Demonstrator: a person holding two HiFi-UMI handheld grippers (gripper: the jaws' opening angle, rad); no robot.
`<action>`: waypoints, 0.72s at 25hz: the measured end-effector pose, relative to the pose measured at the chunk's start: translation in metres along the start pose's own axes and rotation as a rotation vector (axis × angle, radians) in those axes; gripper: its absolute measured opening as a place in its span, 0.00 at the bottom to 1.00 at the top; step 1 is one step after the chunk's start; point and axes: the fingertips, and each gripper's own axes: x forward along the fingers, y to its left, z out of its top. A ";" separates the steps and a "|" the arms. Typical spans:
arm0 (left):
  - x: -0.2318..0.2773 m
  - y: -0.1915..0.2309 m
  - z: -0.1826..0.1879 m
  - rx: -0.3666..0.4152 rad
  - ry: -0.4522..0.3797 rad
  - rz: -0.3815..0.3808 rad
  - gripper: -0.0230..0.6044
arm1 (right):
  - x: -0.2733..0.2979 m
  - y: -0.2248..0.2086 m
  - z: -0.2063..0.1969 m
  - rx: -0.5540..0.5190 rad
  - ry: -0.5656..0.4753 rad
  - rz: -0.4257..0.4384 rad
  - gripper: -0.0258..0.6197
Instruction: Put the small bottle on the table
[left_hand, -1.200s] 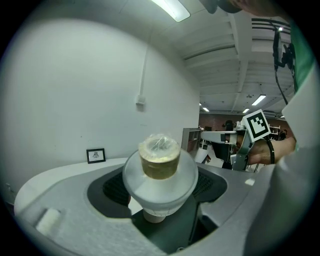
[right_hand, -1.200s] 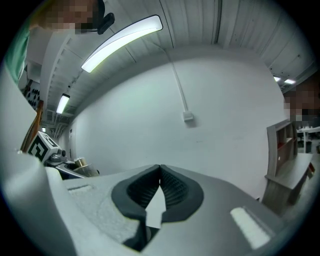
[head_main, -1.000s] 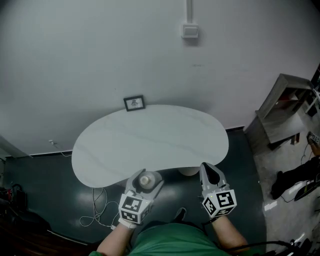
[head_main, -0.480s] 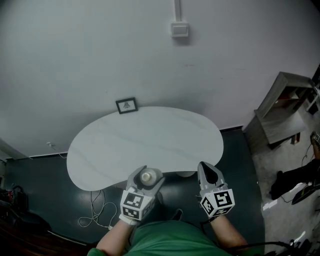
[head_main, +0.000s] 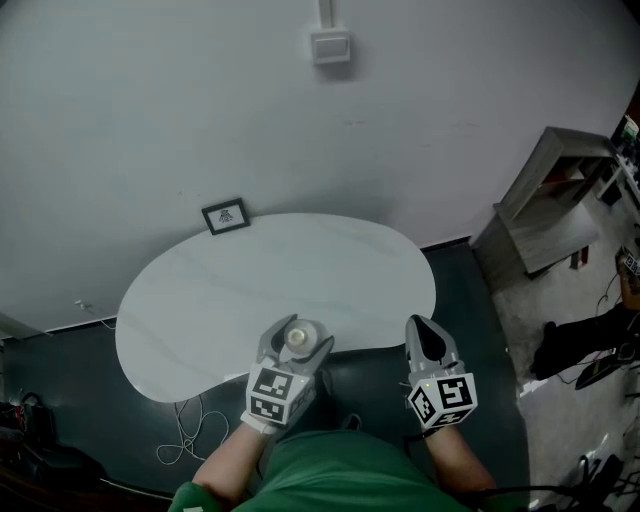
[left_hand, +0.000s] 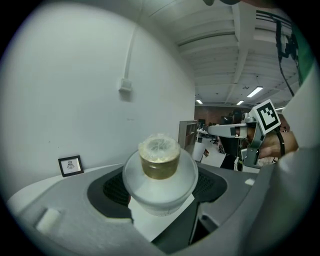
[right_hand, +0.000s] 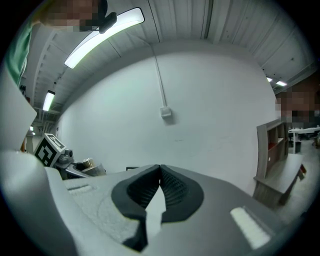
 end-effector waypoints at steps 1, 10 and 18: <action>0.009 0.004 0.002 0.009 0.003 -0.005 0.59 | 0.006 -0.005 0.001 0.000 0.005 -0.012 0.04; 0.079 0.053 0.003 0.090 0.045 -0.067 0.59 | 0.066 -0.028 0.003 -0.005 0.046 -0.103 0.04; 0.125 0.089 -0.011 0.118 0.085 -0.131 0.59 | 0.112 -0.026 0.007 -0.027 0.080 -0.146 0.04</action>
